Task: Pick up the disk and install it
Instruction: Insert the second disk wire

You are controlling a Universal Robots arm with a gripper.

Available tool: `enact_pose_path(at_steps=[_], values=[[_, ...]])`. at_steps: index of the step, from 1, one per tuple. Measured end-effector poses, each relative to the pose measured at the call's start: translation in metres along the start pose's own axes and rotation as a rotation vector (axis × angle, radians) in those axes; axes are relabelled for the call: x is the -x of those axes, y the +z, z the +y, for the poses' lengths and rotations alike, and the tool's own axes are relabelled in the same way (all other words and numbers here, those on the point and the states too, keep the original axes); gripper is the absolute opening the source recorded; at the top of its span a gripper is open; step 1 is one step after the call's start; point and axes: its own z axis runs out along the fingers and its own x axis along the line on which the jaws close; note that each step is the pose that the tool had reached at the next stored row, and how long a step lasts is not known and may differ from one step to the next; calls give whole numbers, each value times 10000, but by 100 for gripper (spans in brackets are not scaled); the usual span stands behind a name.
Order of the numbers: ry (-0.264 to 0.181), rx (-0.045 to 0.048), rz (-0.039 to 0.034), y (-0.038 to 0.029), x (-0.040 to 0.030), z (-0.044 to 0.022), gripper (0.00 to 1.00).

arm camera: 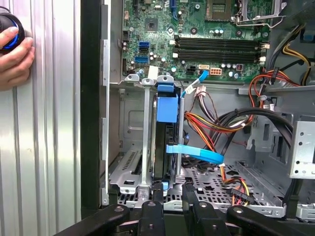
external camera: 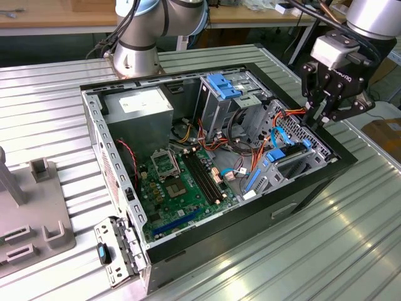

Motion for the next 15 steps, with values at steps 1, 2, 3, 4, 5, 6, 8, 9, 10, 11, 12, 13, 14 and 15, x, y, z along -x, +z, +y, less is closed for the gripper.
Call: enact_pose_path(at_steps=[1,2,3,4,5,6,8,9,10,11,12,13,14,15], values=[[0,0,3,-3,0,0,30],[0,0,2,-4,0,0,30],[-5,0,1,-4,0,0,30],[-29,-1,0,-4,0,0,30],[-117,-7,-6,-5,0,-1,30],[-255,-15,-16,-6,0,-1,30],[-778,-48,-66,-5,0,-1,30],[-970,-60,-83,-5,0,-1,30],[-1278,-79,-111,-5,0,-1,30],[-1463,-91,-128,-4,0,0,30],[-1630,-101,-143,-4,0,-1,30],[-1809,-112,-159,-5,0,-1,30],[-2032,-126,-179,-5,0,0,30],[-2535,-157,-224,-4,0,-1,30]])
